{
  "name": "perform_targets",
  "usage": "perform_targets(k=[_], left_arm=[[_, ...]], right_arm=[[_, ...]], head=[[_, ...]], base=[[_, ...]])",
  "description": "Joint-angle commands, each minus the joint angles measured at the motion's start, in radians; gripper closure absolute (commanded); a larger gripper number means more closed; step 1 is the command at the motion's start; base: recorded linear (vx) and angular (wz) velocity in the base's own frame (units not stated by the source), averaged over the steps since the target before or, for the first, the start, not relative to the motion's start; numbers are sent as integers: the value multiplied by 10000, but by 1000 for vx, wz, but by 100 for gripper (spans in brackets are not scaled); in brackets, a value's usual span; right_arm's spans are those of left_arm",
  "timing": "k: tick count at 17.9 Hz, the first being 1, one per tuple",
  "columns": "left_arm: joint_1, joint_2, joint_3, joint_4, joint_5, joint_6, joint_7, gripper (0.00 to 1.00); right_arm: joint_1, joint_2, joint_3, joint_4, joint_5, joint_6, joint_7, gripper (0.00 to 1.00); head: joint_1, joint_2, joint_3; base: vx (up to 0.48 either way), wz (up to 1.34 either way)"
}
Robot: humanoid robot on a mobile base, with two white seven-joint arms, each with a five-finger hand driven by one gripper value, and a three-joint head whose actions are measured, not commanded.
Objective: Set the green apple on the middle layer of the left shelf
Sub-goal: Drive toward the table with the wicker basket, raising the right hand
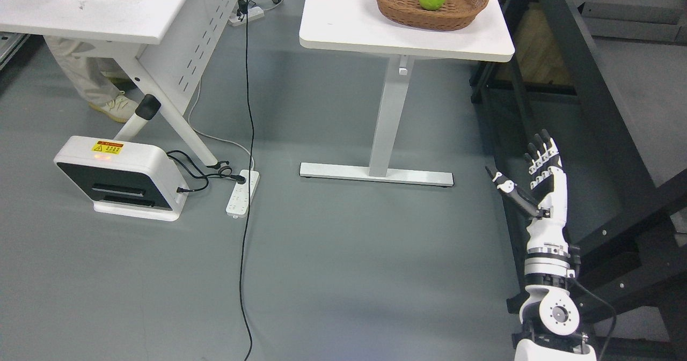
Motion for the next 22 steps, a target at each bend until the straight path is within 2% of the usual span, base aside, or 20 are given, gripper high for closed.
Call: perform_targets(k=[1, 9, 10, 11, 13, 14, 15, 16, 17, 19, 21, 22], left_arm=[[-6, 174, 0, 0, 0, 2, -8, 0], [-6, 174, 0, 0, 0, 2, -8, 0], [-6, 174, 0, 0, 0, -13, -8, 0], [-6, 174, 0, 0, 0, 2, -8, 0], [9, 174, 0, 0, 0, 2, -8, 0], [9, 174, 0, 0, 0, 2, -8, 0], [9, 174, 0, 0, 0, -13, -8, 0], [9, 174, 0, 0, 0, 2, -8, 0], [-6, 174, 0, 0, 0, 2, -8, 0], [-6, 174, 0, 0, 0, 2, -8, 0], [-6, 174, 0, 0, 0, 2, -8, 0], [9, 174, 0, 0, 0, 2, -8, 0]], right_arm=[[246, -175, 42, -29, -111, -4, 49, 0], [140, -175, 150, -45, -234, -20, 4, 0], [18, -175, 241, -45, 176, -80, -27, 0], [-59, -175, 242, -60, 1152, -218, -164, 1], [-350, -213, 287, -258, 6503, -144, -1462, 19], [-503, -367, 470, -335, 8915, 359, -1940, 21], [-520, -474, 700, -443, 10610, 1245, -2066, 20], [-536, -673, 733, -474, 10946, 1709, -2052, 17], [-521, -903, 763, -490, 10888, 1714, -2037, 11], [-399, -966, 764, -810, 10446, 891, -2052, 0], [-336, -906, 748, -1087, 9726, 213, -2052, 0], [-397, -859, 763, -1088, 9692, 211, -2037, 0]], head=[[0, 0, 0], [0, 0, 0], [0, 0, 0], [0, 0, 0], [0, 0, 0], [0, 0, 0], [0, 0, 0], [0, 0, 0], [0, 0, 0], [0, 0, 0], [0, 0, 0], [0, 0, 0]], base=[[0, 0], [0, 0], [0, 0], [0, 0], [0, 0], [0, 0], [0, 0], [0, 0], [12, -14], [26, -8], [66, 0], [47, 56]])
